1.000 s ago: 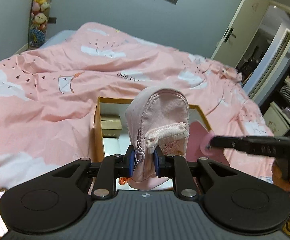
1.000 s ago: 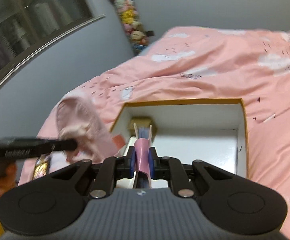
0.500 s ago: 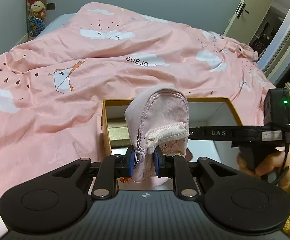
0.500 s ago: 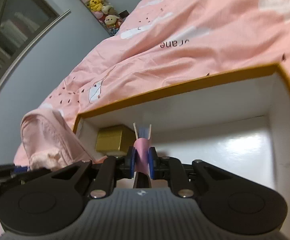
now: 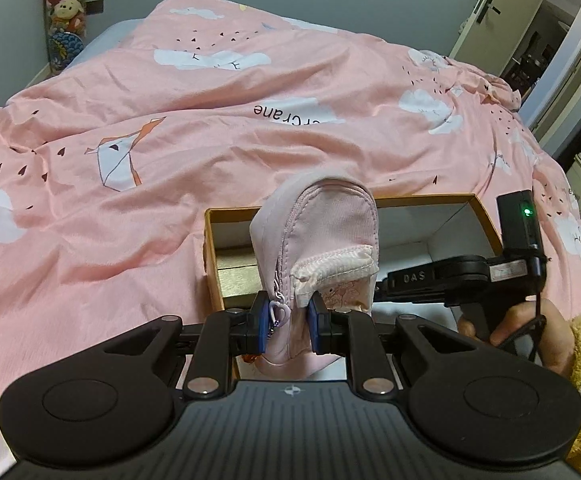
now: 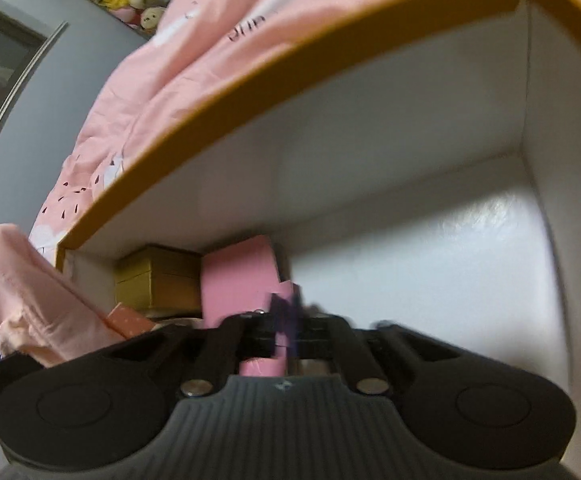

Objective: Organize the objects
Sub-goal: 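Lower the pink card holder into the box with the right tool while the left tool holds the pouch, then lower the pink pouch into the box and open the left tool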

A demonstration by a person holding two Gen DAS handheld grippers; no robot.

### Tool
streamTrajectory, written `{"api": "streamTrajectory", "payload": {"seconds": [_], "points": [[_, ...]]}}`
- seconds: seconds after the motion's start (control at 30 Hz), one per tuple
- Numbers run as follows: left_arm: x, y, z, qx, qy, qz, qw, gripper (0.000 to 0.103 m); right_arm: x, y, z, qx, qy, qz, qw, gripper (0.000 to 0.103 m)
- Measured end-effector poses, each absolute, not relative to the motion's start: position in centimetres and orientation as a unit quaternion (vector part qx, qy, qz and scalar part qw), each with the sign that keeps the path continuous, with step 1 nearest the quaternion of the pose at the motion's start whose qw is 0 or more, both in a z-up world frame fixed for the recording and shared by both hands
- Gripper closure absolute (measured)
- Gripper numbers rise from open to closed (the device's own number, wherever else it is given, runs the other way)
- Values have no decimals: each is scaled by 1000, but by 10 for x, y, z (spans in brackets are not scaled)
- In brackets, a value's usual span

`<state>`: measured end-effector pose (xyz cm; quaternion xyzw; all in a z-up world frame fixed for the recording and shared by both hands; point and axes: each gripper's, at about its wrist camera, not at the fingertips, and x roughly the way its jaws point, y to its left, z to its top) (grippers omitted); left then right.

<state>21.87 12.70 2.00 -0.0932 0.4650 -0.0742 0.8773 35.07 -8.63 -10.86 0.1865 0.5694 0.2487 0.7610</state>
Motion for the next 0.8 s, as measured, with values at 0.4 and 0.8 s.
{"api": "streamTrajectory", "payload": {"seconds": [0.4, 0.8], "points": [[244, 112, -2, -117, 505, -109, 848, 82, 344, -84, -86, 131, 537, 265, 790, 100], [281, 107, -41, -157, 578, -89, 796, 80, 316, -102, -69, 49, 508, 282, 813, 97]]}}
